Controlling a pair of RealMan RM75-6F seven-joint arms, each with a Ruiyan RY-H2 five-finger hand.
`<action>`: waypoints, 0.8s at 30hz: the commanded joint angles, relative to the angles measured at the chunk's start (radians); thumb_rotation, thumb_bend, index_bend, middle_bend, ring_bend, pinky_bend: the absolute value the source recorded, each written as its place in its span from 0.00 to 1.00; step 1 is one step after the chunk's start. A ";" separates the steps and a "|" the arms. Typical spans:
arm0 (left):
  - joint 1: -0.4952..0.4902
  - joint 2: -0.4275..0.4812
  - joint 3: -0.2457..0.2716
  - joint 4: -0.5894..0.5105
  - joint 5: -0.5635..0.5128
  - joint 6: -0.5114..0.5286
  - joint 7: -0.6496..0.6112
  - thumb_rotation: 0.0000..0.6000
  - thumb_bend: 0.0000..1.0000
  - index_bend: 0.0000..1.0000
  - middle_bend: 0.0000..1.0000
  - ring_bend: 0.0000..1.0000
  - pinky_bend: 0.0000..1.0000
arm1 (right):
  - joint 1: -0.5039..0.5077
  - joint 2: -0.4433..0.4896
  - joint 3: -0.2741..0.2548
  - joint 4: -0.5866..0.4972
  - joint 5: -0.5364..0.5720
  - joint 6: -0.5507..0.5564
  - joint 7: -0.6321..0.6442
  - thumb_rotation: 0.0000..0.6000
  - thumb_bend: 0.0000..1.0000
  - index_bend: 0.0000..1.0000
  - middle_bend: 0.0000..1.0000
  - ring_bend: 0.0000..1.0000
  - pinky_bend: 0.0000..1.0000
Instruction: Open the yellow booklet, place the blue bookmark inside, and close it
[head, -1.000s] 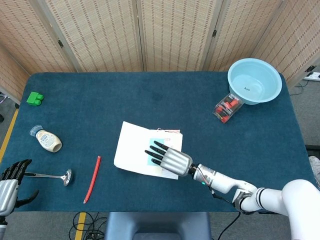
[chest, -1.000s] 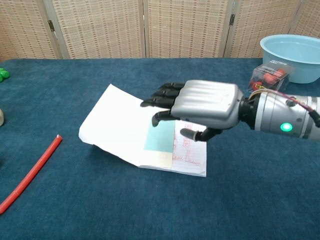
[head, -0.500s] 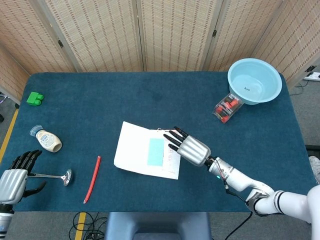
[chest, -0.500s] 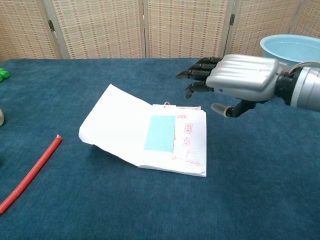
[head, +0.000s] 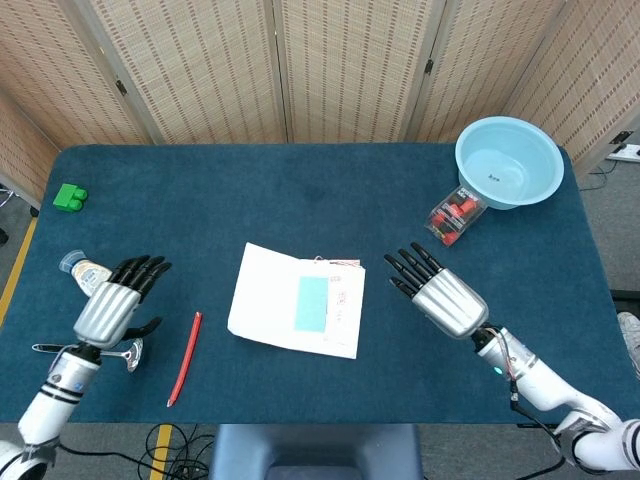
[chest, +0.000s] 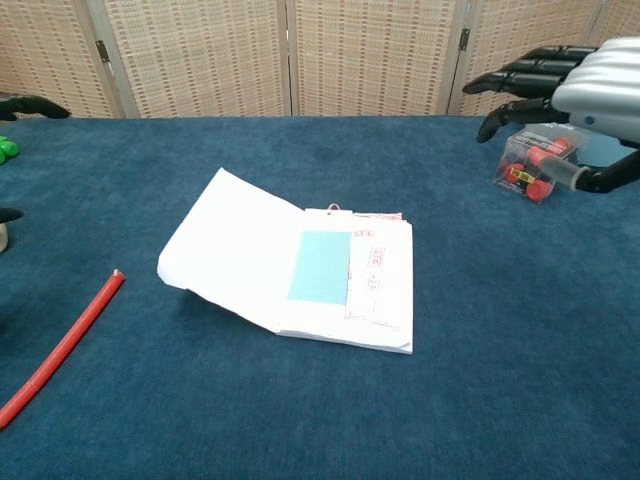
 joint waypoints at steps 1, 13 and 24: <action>-0.071 -0.074 -0.026 0.073 -0.002 -0.061 0.059 1.00 0.26 0.13 0.12 0.11 0.16 | -0.035 0.027 -0.013 -0.023 -0.016 0.035 0.000 1.00 0.51 0.25 0.02 0.00 0.00; -0.228 -0.264 -0.051 0.257 -0.074 -0.194 0.179 1.00 0.26 0.10 0.12 0.11 0.16 | -0.115 0.051 -0.024 -0.029 -0.049 0.083 0.013 1.00 0.51 0.25 0.02 0.00 0.00; -0.299 -0.334 -0.074 0.245 -0.165 -0.267 0.183 1.00 0.26 0.08 0.12 0.11 0.16 | -0.142 0.065 -0.008 -0.030 -0.059 0.087 0.032 1.00 0.50 0.25 0.02 0.00 0.00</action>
